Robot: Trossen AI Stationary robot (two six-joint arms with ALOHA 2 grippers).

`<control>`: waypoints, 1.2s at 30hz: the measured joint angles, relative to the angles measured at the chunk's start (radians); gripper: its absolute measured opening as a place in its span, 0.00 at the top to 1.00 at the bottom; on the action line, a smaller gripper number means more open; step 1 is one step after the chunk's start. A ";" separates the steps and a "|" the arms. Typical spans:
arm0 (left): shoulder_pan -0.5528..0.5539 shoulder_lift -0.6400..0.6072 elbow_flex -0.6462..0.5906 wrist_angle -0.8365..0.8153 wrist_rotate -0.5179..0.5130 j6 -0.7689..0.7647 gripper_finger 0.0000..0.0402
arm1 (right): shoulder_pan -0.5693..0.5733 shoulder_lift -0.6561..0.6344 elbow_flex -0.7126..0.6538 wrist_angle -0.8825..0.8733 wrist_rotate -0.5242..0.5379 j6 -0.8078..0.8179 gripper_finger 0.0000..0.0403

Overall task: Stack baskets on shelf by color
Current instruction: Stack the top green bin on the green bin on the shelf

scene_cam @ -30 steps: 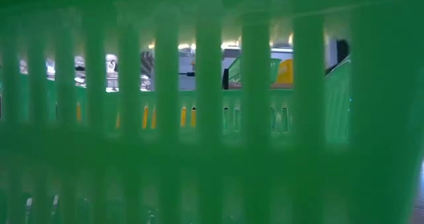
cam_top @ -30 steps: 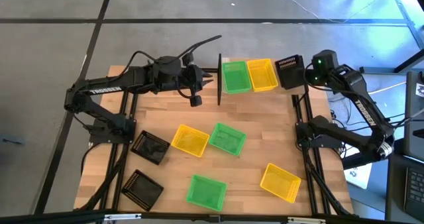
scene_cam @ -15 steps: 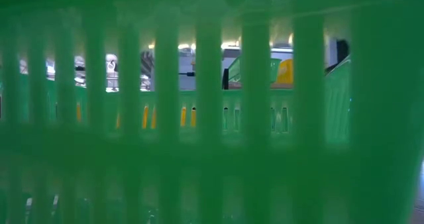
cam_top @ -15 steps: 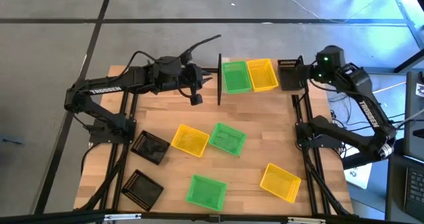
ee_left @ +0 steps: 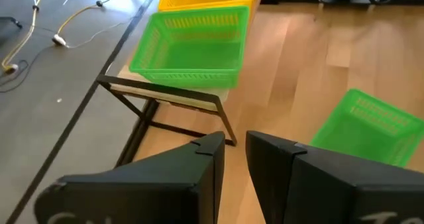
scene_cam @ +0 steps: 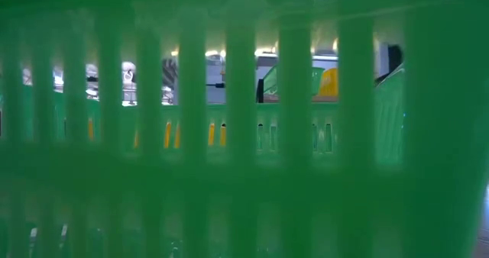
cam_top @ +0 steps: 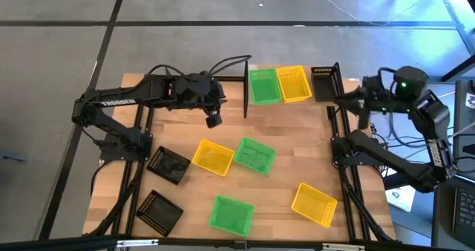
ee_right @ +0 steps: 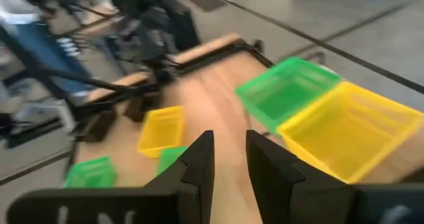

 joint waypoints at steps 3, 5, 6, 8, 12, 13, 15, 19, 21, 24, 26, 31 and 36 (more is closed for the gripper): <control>-0.005 0.000 0.000 -0.001 0.000 -0.026 0.86 | 0.008 -0.015 0.000 -0.001 -0.046 -0.008 0.79; -0.005 0.000 0.000 -0.003 0.000 -0.027 0.86 | 0.013 -0.022 0.000 -0.003 -0.088 -0.021 0.79; -0.005 0.000 0.000 -0.003 0.000 -0.027 0.86 | 0.014 -0.025 0.000 -0.003 -0.114 -0.021 0.79; -0.005 0.000 0.000 -0.003 0.004 -0.039 0.86 | 0.014 -0.024 0.000 -0.003 -0.146 -0.017 0.79; -0.005 0.000 0.000 -0.003 0.013 -0.052 0.86 | 0.014 -0.022 0.000 0.009 -0.166 -0.017 0.79; -0.005 0.000 0.000 -0.003 0.015 -0.052 0.86 | 0.014 -0.019 0.000 0.019 -0.167 -0.018 0.79; -0.005 0.000 0.000 -0.003 0.015 -0.057 0.86 | 0.014 -0.008 0.000 0.047 -0.168 -0.022 0.79; -0.005 0.000 0.000 -0.003 0.015 -0.073 0.86 | 0.014 0.040 0.000 0.132 -0.191 -0.042 0.79; -0.005 0.000 0.000 -0.003 0.015 -0.073 0.86 | 0.017 0.077 0.000 0.185 -0.214 -0.046 0.79; -0.005 0.000 0.000 -0.003 0.015 -0.073 0.86 | 0.047 0.136 0.000 0.234 -0.226 -0.050 0.79; -0.005 0.000 0.000 -0.002 0.015 -0.073 0.86 | 0.084 0.175 0.000 0.236 -0.226 -0.075 0.79; -0.005 0.000 0.000 -0.002 0.014 -0.073 0.86 | 0.226 0.252 -0.001 0.248 -0.219 -0.097 0.79; -0.005 0.000 0.000 -0.003 0.014 -0.078 0.86 | 0.388 0.309 -0.001 0.274 -0.162 -0.116 0.79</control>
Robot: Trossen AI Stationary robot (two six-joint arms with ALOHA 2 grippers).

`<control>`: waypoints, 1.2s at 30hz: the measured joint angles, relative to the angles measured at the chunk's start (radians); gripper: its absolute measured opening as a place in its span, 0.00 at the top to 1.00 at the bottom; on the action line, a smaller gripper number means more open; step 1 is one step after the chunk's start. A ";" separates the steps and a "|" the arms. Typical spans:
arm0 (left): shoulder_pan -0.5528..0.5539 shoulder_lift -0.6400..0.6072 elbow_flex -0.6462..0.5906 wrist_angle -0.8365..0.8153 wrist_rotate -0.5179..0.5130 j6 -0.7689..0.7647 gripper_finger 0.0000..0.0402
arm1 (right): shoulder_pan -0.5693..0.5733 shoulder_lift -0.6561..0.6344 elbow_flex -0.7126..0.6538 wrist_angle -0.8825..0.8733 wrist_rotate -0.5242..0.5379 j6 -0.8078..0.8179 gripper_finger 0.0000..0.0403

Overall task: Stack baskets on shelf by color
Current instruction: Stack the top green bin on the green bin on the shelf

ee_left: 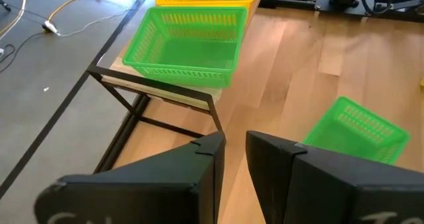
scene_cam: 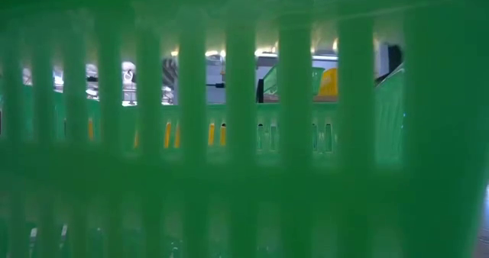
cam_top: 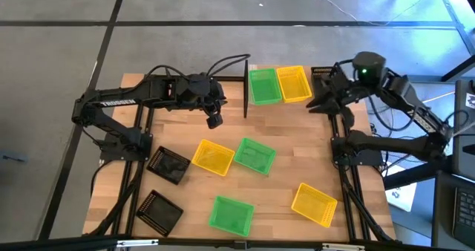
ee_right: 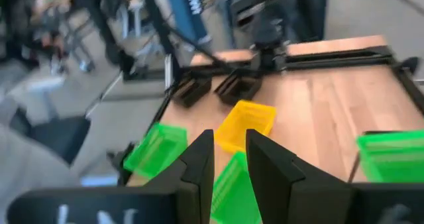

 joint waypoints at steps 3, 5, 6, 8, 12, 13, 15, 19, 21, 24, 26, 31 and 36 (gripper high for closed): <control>-0.007 0.000 0.000 -0.034 0.012 -0.002 0.86 | 0.080 0.024 0.000 -0.052 0.069 -0.081 0.79; -0.016 0.000 0.000 -0.088 0.051 -0.025 0.86 | 0.122 0.033 0.000 -0.085 0.133 -0.091 0.79; -0.021 0.000 0.000 -0.122 0.074 -0.038 0.86 | 0.143 0.038 0.000 -0.112 0.173 -0.092 0.79; -0.037 0.000 0.000 -0.200 0.109 -0.044 0.86 | 0.187 0.044 0.000 -0.157 0.252 -0.086 0.79; -0.099 0.007 0.001 -0.318 0.136 0.033 0.86 | 0.296 0.050 0.000 -0.251 0.346 -0.041 0.79; -0.114 0.012 0.001 -0.329 0.139 0.058 0.86 | 0.321 0.056 0.000 -0.272 0.361 -0.021 0.79; -0.141 0.016 0.000 -0.343 0.143 0.099 0.86 | 0.366 0.066 0.000 -0.305 0.384 0.039 0.79; -0.179 0.012 -0.006 -0.330 0.166 0.137 0.86 | 0.471 0.098 -0.018 -0.333 0.457 0.158 0.79; -0.198 0.012 -0.028 -0.321 0.167 0.135 0.86 | 0.517 0.121 -0.037 -0.335 0.494 0.205 0.79; -0.217 0.013 -0.052 -0.320 0.159 0.128 0.86 | 0.561 0.170 -0.064 -0.310 0.574 0.288 0.79; -0.223 0.013 -0.055 -0.319 0.148 0.112 0.86 | 0.573 0.209 -0.083 -0.274 0.621 0.340 0.79; -0.224 0.013 -0.056 -0.310 0.142 0.111 0.86 | 0.588 0.324 -0.113 -0.217 0.642 0.269 0.79; -0.224 0.013 -0.056 -0.309 0.128 0.113 0.86 | 0.622 0.435 -0.118 -0.132 0.631 -0.019 0.79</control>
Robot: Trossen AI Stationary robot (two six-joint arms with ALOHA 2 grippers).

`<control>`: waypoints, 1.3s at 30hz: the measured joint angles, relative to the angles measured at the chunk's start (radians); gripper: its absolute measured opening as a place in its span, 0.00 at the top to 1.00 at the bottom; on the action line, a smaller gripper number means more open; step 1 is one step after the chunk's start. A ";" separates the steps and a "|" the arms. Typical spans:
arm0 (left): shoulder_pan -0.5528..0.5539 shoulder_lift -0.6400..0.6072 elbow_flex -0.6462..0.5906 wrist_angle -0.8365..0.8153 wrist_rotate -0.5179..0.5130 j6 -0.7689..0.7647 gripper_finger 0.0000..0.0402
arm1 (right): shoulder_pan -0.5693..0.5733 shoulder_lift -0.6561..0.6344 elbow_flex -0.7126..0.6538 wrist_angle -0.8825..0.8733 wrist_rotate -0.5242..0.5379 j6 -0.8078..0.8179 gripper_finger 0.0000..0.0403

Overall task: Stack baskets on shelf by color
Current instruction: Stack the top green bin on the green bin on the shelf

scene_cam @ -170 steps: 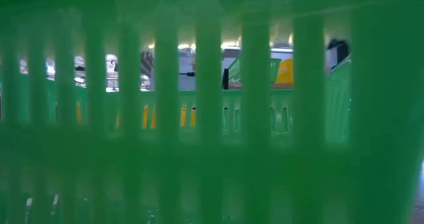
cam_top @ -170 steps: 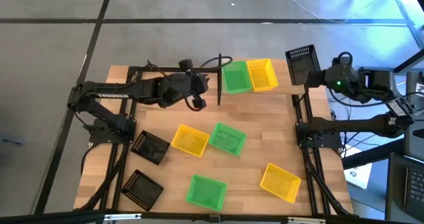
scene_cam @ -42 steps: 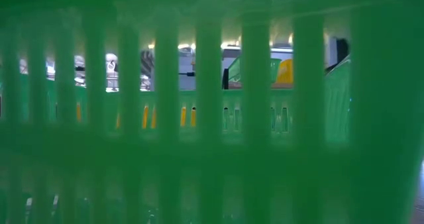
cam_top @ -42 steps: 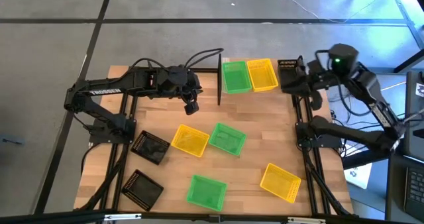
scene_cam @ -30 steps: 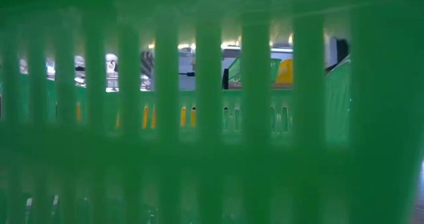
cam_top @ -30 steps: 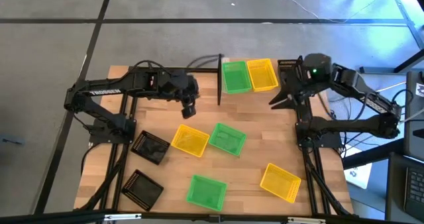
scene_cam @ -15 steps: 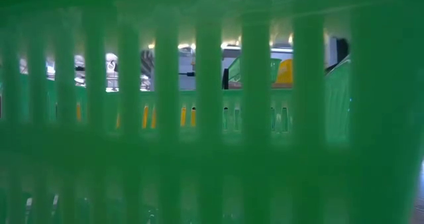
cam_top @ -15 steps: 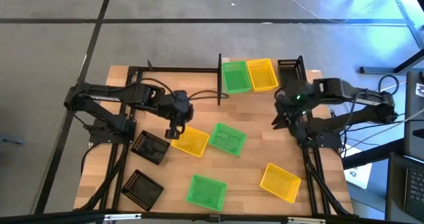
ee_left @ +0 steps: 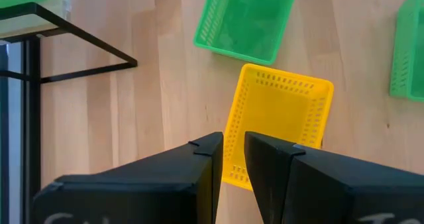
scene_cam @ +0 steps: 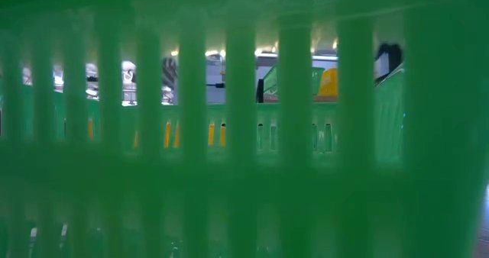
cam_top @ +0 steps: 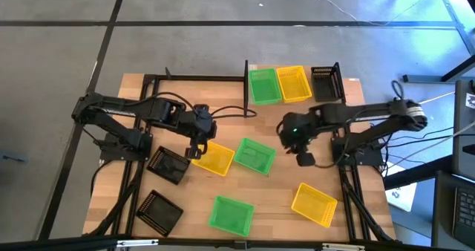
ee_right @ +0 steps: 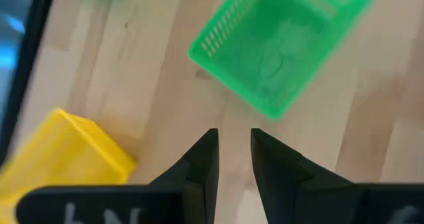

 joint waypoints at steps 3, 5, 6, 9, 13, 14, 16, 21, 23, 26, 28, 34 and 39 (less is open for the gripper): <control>0.000 0.000 0.000 0.000 0.000 0.000 0.86 | 0.013 0.066 0.000 0.070 0.003 -0.156 0.79; 0.000 0.000 0.000 0.000 0.000 0.000 0.86 | 0.018 0.112 0.000 0.102 0.003 -0.233 0.79; 0.000 0.000 0.000 0.001 0.000 0.001 0.86 | 0.018 0.136 0.000 0.111 0.004 -0.258 0.79; 0.000 0.000 0.000 0.009 0.000 0.001 0.86 | 0.018 0.200 0.000 0.121 0.004 -0.315 0.79; 0.000 0.000 0.000 0.009 0.000 0.001 0.86 | 0.024 0.266 0.000 0.121 0.004 -0.380 0.79; 0.000 0.000 0.000 0.009 0.000 0.001 0.86 | 0.028 0.278 0.000 0.122 0.003 -0.400 0.79; 0.000 0.000 0.000 0.009 0.000 0.001 0.86 | 0.038 0.301 0.000 0.125 0.003 -0.429 0.79; 0.000 0.000 0.000 0.009 0.000 0.001 0.86 | 0.062 0.341 0.000 0.142 0.006 -0.489 0.79; 0.000 0.000 0.000 0.009 0.000 0.001 0.86 | 0.068 0.351 0.000 0.179 0.013 -0.490 0.79; 0.000 0.000 0.000 0.008 0.000 0.001 0.86 | 0.071 0.353 0.000 0.210 0.013 -0.490 0.79; 0.000 0.000 -0.001 0.008 0.000 0.001 0.86 | 0.071 0.353 0.000 0.224 0.012 -0.490 0.79; 0.001 0.000 -0.001 0.008 0.000 0.001 0.86 | 0.071 0.353 0.000 0.216 0.012 -0.512 0.79; 0.001 0.000 -0.001 0.008 0.000 0.001 0.86 | 0.071 0.353 -0.031 0.227 0.010 -0.517 0.79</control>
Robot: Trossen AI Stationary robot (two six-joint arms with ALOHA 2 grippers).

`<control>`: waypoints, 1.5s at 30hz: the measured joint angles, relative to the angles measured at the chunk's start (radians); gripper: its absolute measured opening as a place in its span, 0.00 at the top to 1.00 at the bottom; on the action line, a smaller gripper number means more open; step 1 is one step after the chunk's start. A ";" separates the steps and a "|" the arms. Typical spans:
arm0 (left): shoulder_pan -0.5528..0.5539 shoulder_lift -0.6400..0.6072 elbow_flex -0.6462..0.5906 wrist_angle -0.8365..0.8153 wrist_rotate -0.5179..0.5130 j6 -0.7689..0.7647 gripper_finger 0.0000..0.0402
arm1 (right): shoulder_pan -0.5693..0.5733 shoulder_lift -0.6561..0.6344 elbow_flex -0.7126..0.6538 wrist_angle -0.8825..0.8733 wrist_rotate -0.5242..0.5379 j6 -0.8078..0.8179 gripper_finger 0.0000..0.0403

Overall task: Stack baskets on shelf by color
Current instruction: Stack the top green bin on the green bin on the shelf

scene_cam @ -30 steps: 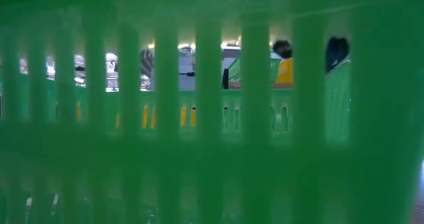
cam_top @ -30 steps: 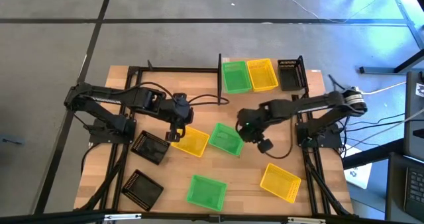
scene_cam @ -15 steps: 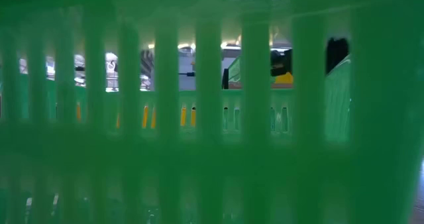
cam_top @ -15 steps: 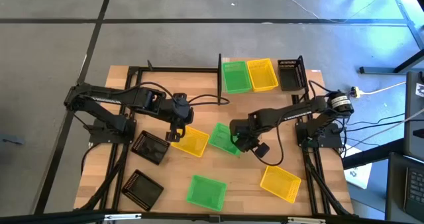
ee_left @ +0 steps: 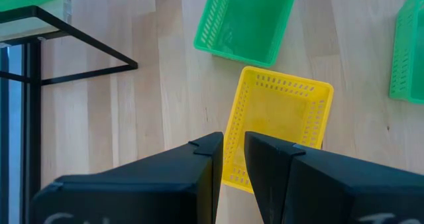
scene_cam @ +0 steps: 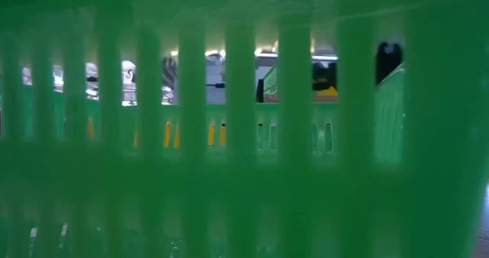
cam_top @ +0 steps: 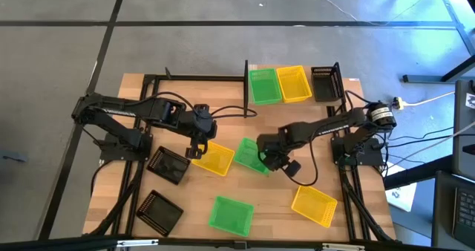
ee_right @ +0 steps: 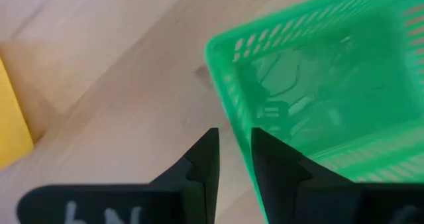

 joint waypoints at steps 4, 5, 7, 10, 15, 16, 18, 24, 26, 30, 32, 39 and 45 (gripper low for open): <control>0.000 0.000 0.000 0.000 0.000 0.000 0.86 | 0.000 0.000 -0.050 0.042 0.002 -0.019 0.79; 0.000 0.000 0.000 0.000 0.000 0.000 0.86 | 0.000 0.000 -0.061 0.064 0.010 -0.019 0.79; 0.000 0.000 0.000 0.000 0.000 0.000 0.86 | 0.000 0.000 -0.080 0.115 0.047 -0.019 0.79; 0.000 0.000 0.000 0.000 0.000 0.000 0.86 | 0.000 0.000 -0.101 0.171 0.078 -0.019 0.79; 0.000 0.000 0.000 0.000 0.000 0.000 0.86 | -0.010 0.000 -0.132 0.224 0.065 -0.020 0.79; 0.000 0.000 0.000 0.000 0.000 0.000 0.86 | -0.010 0.000 -0.138 0.231 0.055 -0.021 0.79; 0.000 0.000 0.000 0.000 0.000 0.000 0.86 | -0.010 0.000 -0.145 0.240 0.047 -0.021 0.81; 0.000 0.000 0.000 0.000 -0.001 0.000 0.86 | -0.010 0.000 -0.112 0.215 0.045 -0.013 0.98; 0.000 0.000 0.000 0.000 -0.004 0.000 0.86 | -0.010 0.001 -0.081 0.187 0.044 0.035 0.98; 0.000 0.000 0.000 0.010 -0.053 0.000 0.86 | -0.002 0.001 0.017 0.047 0.044 0.046 0.99; 0.000 -0.001 0.000 0.011 -0.067 0.000 0.86 | 0.003 0.001 0.070 -0.010 0.043 0.044 0.99; 0.000 -0.024 -0.002 0.045 -0.071 -0.004 0.86 | 0.009 0.001 0.286 -0.169 0.036 0.075 1.00; -0.014 -0.078 -0.001 0.089 -0.076 -0.001 0.86 | 0.026 0.000 0.456 -0.238 0.106 0.156 1.00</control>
